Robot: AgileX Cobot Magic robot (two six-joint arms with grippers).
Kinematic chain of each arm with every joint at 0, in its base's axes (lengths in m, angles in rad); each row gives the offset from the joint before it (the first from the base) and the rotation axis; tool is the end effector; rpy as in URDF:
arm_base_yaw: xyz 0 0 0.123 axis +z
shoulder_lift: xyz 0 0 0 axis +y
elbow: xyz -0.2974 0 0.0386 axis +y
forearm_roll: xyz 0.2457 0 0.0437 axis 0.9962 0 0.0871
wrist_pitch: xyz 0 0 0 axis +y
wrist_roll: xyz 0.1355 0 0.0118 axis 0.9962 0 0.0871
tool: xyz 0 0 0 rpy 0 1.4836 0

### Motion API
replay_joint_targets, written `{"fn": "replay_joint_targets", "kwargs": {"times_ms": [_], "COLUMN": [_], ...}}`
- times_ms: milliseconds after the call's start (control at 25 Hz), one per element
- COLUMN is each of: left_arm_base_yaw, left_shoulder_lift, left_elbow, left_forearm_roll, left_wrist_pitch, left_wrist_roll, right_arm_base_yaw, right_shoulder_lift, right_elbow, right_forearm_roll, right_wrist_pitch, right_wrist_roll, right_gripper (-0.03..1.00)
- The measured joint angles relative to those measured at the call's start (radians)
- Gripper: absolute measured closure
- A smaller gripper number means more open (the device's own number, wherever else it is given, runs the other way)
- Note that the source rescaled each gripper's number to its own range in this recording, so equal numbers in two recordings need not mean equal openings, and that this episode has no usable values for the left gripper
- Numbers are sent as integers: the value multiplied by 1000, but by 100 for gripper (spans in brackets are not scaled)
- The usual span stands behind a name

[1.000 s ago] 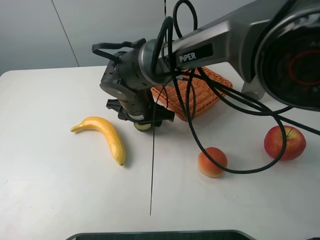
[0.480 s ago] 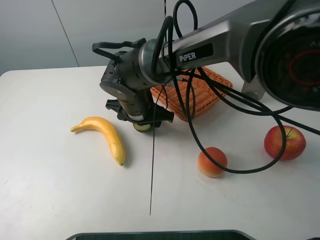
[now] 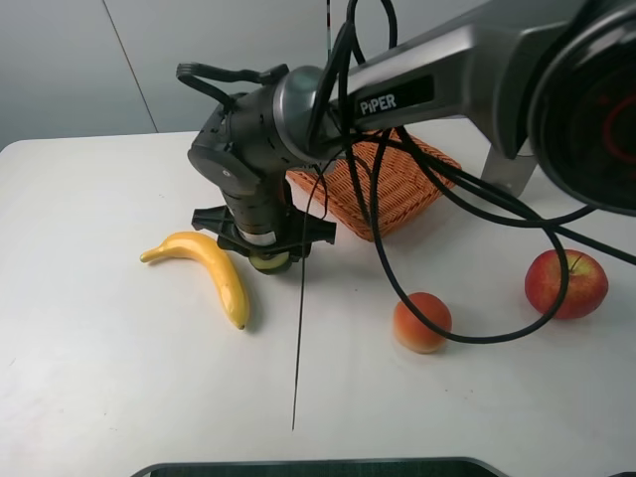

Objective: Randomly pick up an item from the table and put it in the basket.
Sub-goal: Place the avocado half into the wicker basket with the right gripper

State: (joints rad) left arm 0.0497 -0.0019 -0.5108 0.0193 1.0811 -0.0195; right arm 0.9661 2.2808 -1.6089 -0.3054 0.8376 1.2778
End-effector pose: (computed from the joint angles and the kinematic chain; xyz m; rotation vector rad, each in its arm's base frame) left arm 0.0156 0.0031 0.2567 -0.0723 2.0508 0.0419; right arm 0.2895 0.3655 0.0740 0.1762 2.8546 0.0401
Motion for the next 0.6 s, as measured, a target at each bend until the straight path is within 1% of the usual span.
{"fn": "replay_joint_targets", "kwargs": {"times_ms": [280,400,600], "left_arm_base_yaw": [0,0,0], "left_shoulder_lift": [0,0,0], "left_elbow": [0,0,0], "left_forearm_roll": [0,0,0], "left_wrist_pitch": [0,0,0], "left_wrist_roll": [0,0,0], "right_arm_base_yaw": [5,5,-12], "right_shoulder_lift": [-82,-116,-174], "right_elbow": [0,0,0], "right_forearm_roll": [13,13,45], "right_wrist_pitch": [0,10,63], "right_wrist_roll": [-237,-377,-606], "right_gripper": [97,97,97]}}
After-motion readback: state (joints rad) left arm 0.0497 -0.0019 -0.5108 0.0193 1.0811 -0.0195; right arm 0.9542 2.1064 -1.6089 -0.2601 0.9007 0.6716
